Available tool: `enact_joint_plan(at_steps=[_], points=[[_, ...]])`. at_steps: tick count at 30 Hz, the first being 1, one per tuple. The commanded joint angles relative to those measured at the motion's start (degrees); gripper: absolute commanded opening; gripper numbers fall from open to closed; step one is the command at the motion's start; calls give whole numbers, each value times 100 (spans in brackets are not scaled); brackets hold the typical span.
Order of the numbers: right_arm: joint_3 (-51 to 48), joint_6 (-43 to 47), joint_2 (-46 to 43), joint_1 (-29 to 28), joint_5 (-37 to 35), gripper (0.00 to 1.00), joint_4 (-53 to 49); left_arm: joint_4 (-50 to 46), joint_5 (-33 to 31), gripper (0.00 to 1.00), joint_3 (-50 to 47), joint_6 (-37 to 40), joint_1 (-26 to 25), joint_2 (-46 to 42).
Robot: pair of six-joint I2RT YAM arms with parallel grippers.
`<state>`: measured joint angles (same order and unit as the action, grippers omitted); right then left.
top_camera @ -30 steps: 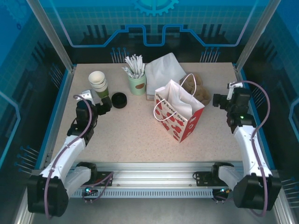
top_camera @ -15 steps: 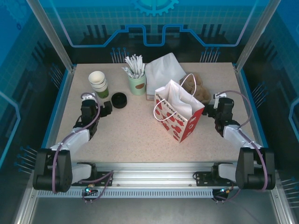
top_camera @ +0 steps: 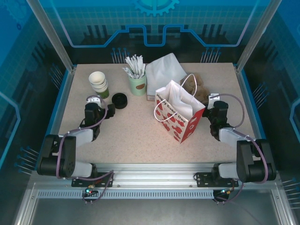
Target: Pack the takeout coffee
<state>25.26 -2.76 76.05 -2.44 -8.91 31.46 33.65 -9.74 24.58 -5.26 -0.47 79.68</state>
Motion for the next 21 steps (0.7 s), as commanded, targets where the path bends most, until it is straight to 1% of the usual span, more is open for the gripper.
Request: enact_joint_plan(at_steps=[1,6,7,8,10,14,15,21], points=[[-295,76,121,-83,-32,100,910,1103,121,99,-189,319,47,198],[-508,153,457,-110,95,100,1568,2077,257,99,-407,367,47,852],[-559,153,538,-116,93,100,1723,2144,220,99,-406,389,47,914],[-613,147,635,-113,83,100,1892,1894,240,99,-353,373,47,853],[-677,136,924,-116,19,100,2280,1884,279,99,-298,411,47,891],[-194,40,966,-142,-211,100,1363,1876,275,99,-287,411,44,888],[-216,80,996,-179,-270,100,1484,1879,279,99,-289,411,38,887],[-213,78,991,-192,-291,100,1451,1882,273,99,-300,412,38,886]])
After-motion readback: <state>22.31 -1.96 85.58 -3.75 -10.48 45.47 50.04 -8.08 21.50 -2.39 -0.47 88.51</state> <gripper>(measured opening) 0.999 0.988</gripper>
